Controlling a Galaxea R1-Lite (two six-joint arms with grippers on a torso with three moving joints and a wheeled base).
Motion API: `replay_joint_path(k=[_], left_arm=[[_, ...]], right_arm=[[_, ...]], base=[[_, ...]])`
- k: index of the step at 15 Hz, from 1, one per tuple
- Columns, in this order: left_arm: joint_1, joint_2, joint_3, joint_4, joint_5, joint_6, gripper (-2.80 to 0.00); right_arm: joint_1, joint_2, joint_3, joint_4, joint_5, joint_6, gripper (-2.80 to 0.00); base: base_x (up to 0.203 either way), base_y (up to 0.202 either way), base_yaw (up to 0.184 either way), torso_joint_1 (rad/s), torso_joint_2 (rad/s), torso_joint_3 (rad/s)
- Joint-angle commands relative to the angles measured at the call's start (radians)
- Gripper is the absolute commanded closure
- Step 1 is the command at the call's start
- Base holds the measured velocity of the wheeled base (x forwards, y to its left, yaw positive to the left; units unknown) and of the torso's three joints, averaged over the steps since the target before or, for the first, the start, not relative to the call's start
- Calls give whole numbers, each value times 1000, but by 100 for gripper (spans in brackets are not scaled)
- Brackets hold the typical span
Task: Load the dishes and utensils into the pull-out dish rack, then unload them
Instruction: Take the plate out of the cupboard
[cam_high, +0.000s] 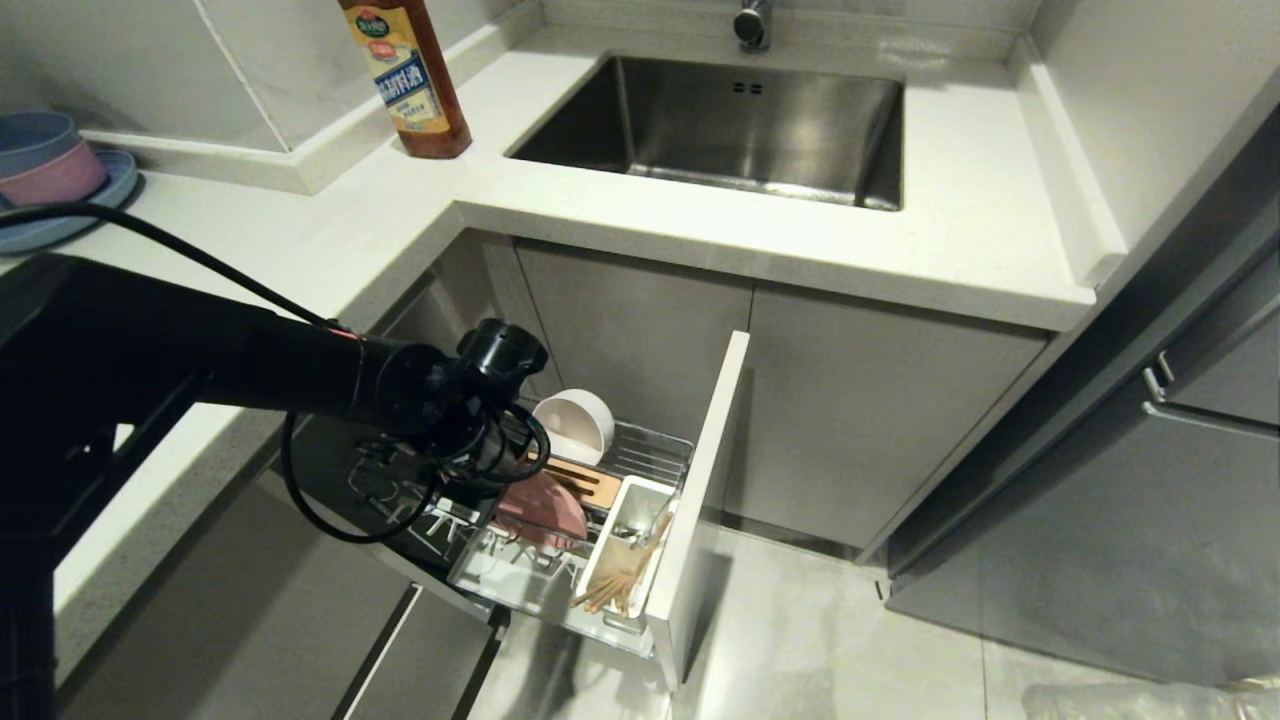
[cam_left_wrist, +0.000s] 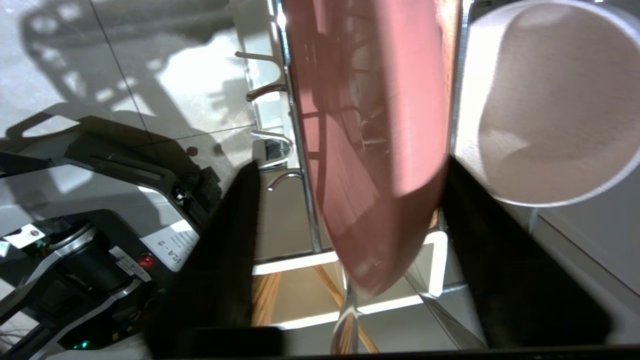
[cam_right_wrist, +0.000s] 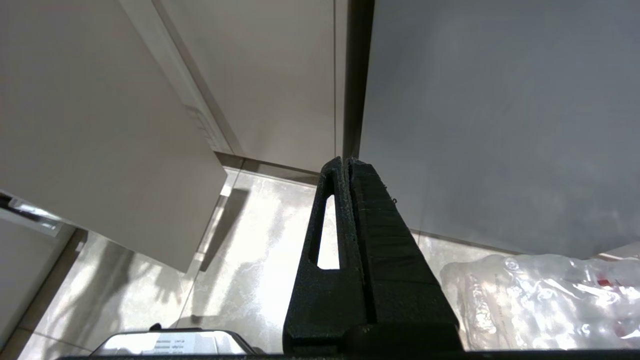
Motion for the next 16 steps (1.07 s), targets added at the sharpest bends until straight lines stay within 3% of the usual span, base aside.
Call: replay_joint_path(k=[1,9,16], left_arm=[[4,14,-1,2,2,-8,0],[2,4,2,4,2,-8,0],[-2,-112,-2,6,8,-4,0]], right_arm=[[0,0,3,-1,0,0,0],[0,0,2,0,0,0,0],[0,0,3,-1,0,0,0]], base=[[0,0,0,0,0,0],[0,0,0,0,0,0],[0,0,0,0,0,0]])
